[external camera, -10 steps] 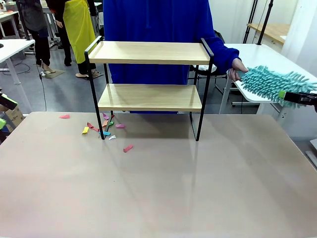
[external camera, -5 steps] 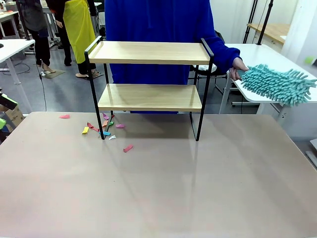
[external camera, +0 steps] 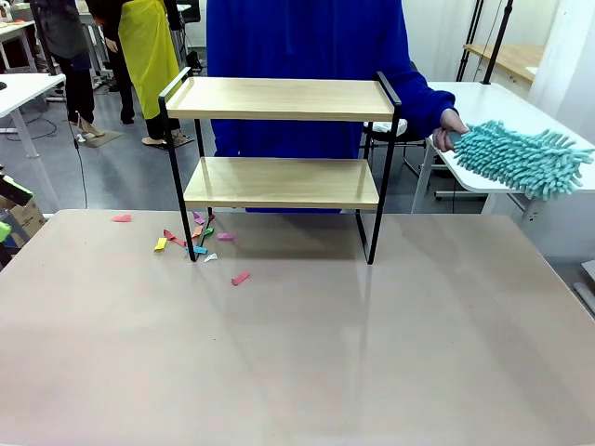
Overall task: Clean the shelf.
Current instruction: Hand the Duster back to the human.
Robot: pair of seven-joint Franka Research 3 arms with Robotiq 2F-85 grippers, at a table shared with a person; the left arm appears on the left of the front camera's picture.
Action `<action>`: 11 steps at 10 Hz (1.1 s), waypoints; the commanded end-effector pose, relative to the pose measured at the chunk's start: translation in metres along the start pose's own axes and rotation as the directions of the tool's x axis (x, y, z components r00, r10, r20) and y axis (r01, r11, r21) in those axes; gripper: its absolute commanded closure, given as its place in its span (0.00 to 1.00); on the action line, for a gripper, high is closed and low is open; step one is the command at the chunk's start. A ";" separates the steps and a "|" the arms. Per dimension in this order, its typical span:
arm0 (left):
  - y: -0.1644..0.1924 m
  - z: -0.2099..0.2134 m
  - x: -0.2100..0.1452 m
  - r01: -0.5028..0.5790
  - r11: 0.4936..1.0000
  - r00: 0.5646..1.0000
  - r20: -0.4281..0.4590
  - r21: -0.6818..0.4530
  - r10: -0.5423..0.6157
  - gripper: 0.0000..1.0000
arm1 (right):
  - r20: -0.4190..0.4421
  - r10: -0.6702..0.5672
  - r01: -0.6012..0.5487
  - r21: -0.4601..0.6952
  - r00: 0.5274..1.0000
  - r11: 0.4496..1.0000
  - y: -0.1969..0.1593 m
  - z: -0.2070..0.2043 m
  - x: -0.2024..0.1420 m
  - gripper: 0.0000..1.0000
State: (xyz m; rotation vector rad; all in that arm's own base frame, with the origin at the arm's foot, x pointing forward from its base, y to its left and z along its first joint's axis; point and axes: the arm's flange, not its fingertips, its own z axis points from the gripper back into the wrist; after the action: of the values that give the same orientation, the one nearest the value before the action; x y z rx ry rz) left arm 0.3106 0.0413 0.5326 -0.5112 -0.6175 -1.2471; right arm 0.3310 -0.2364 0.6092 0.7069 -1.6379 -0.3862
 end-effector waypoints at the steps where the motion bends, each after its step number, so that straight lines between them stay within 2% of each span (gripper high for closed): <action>1: 0.001 0.000 0.000 0.018 1.000 1.000 0.023 -0.007 -0.018 0.00 | -0.023 -0.039 0.039 0.011 0.999 0.999 -0.015 -0.010 -0.005 0.00; 2: 0.001 0.000 0.000 0.018 1.000 1.000 0.023 -0.007 -0.018 0.00 | 0.000 0.000 0.000 0.000 1.000 1.000 0.000 0.000 0.000 0.00; 11: 0.001 0.000 0.000 0.018 1.000 1.000 0.023 -0.007 -0.018 0.00 | 0.000 0.000 0.000 0.000 1.000 1.000 0.000 0.000 0.000 0.00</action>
State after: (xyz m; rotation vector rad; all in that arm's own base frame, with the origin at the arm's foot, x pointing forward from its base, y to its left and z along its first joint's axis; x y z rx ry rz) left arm 0.3107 0.0414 0.5323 -0.5115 -0.6168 -1.2463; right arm 0.3322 -0.2375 0.6087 0.7132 -1.6370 -0.3789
